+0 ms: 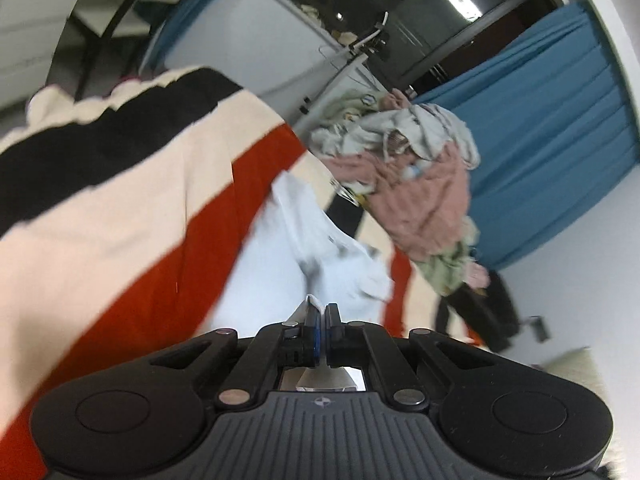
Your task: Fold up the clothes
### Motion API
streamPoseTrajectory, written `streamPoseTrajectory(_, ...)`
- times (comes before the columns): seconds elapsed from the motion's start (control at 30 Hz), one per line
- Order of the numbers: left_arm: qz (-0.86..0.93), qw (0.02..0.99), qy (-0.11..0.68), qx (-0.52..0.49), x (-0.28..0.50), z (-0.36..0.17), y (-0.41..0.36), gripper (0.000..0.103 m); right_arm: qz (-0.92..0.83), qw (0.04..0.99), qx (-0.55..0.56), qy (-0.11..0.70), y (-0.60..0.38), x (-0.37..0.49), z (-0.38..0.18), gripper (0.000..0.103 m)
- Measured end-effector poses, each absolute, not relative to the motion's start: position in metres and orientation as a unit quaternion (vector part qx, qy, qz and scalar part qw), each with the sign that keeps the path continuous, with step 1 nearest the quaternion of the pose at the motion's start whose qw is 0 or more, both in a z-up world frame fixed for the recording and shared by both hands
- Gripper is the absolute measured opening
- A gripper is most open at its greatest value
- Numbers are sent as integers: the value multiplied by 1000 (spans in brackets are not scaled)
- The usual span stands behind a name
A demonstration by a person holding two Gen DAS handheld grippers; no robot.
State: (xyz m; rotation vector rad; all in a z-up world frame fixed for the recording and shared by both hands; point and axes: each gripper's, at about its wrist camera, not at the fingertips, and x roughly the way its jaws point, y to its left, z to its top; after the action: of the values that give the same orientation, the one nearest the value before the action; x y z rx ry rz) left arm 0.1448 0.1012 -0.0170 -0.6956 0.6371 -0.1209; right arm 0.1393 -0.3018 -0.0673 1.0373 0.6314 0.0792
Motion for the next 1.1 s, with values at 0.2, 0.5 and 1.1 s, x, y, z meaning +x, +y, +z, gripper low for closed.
streamPoseTrajectory(0.2,-77,924,281,-246,194,-60,84,2,63,881,379,276,-287,198,-92,7)
streamPoseTrajectory(0.5,-66,933,313,-162,243,-128,65,2,57,920,253,295,-268,259,-137,7)
streamPoseTrajectory(1.1,-105,965,228,-81,142,-44,69,81,65,958,184,212,-245,161,-64,87)
